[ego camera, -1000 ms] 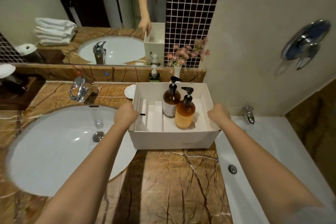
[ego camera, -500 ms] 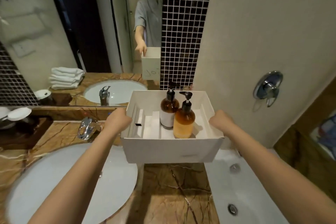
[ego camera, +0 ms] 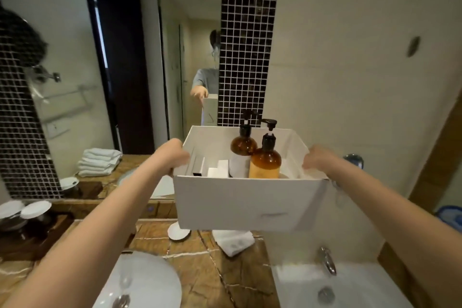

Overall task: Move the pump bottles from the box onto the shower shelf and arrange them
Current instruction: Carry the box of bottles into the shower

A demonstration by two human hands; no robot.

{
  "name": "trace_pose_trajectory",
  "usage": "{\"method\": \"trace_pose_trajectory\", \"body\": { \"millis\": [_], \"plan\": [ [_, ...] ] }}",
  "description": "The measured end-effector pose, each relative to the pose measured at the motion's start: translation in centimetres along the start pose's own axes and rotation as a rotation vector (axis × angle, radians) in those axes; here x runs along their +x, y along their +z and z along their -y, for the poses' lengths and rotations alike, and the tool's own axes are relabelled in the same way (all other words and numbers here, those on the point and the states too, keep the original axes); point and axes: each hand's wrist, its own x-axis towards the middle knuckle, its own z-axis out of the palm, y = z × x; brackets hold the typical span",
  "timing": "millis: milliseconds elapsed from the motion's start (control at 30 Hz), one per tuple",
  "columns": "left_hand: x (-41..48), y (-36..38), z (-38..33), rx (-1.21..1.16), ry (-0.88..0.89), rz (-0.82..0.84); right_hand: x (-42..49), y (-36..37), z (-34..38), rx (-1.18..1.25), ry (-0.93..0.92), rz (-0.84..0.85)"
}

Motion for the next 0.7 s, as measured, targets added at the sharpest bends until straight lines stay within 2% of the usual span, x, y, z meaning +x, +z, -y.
{"method": "trace_pose_trajectory", "body": {
  "millis": [367,700],
  "plan": [
    [-0.5,2.2,-4.0,0.043,0.063,0.070,-2.9,-3.6,-3.9,0.033,0.143,-0.077],
    [-0.6,6.3,-10.7,0.046,0.299,0.243,-9.9,-8.1,-8.4,0.055,0.371,-0.247]
  ]
}}
